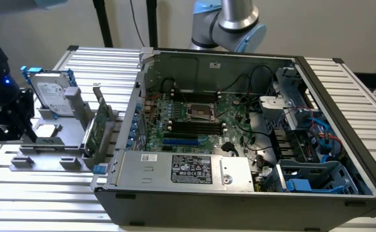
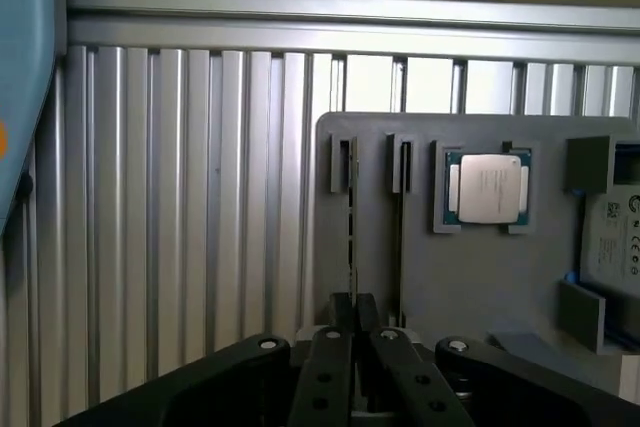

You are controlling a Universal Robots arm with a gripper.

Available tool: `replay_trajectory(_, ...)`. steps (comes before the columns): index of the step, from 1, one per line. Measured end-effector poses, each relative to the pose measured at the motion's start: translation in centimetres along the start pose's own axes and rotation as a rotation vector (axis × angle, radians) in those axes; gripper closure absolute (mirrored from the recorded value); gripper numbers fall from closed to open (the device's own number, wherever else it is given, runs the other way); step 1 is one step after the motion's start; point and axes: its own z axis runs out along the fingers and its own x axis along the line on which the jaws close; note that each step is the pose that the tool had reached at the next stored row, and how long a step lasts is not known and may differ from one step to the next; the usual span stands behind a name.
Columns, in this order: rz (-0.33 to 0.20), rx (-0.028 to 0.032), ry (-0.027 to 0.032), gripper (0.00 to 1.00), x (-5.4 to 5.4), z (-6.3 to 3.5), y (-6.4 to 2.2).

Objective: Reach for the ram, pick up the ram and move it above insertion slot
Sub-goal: 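Pick up the ram and move it above insertion slot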

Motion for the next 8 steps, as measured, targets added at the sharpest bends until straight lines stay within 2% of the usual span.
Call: replay_trajectory(8,-0.002,0.0001,0.0000,0.87,-1.3,-3.64,-0.22)
